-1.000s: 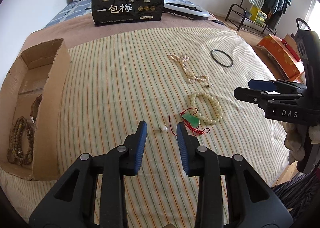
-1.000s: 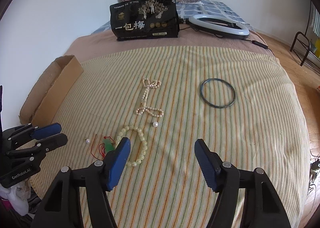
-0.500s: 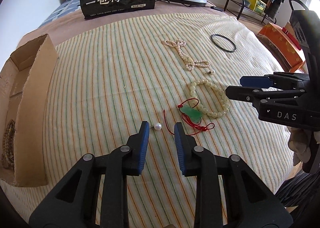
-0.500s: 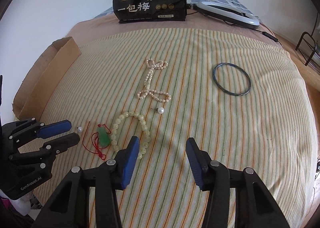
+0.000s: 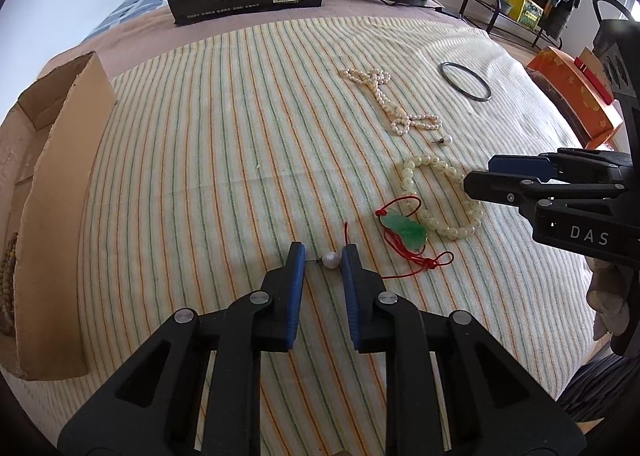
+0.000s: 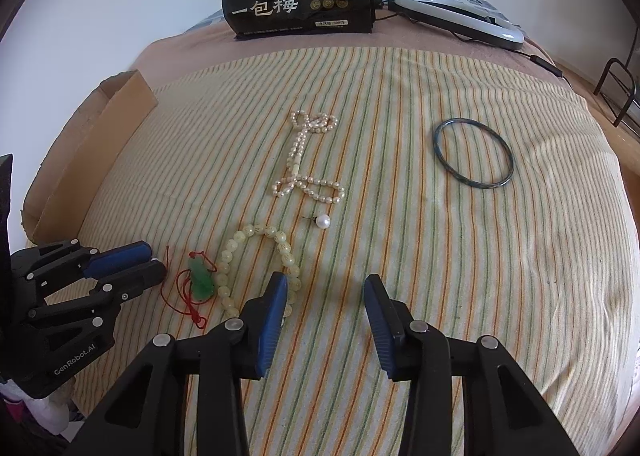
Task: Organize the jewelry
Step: 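Grasp the white pearl with the left tool while the right tool grasps the jade bracelet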
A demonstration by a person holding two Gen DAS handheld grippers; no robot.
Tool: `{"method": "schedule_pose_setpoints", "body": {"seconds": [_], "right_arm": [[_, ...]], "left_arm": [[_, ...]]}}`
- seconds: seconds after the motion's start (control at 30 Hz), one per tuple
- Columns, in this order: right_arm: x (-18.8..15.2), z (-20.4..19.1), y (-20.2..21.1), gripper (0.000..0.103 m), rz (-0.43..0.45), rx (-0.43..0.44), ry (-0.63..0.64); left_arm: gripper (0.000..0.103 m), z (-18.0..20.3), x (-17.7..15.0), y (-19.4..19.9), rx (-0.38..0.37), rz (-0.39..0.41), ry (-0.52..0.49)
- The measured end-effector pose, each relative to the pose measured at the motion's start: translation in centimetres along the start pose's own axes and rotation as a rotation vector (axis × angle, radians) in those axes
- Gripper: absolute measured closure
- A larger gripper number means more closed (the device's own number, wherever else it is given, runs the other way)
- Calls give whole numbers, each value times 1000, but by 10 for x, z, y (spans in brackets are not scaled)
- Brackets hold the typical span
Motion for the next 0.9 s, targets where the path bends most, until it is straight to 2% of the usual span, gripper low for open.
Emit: {"method": "schedule_pose_setpoints", "body": {"seconds": [0.4,0.5,0.67,0.9], "right_arm": [[1,-10,-8,65,-13,-1,29],[-1,-14,-11,72,-25,-17,56],[-1,-16,-11,97,-26,-4,59],[3,-26,-1,98,-5,1,77]], "left_arm": [[87,0,-1,-1,12,8,-22],[87,0,-1,-1,12,10,-20],[87,-3,-1,2,12,11,-10],[87,-11,1,13,12,30,22]]}}
Point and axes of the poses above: each gripper's, at about its wrist camera, not at the fingertips, and y roughly against the way its jaws point, z to its right, x to its top, the point moved 10 cm from there along -y, roughly the way its jaws point, and after that the axes turned 2 degrees about -z, right-handed, at the moved point
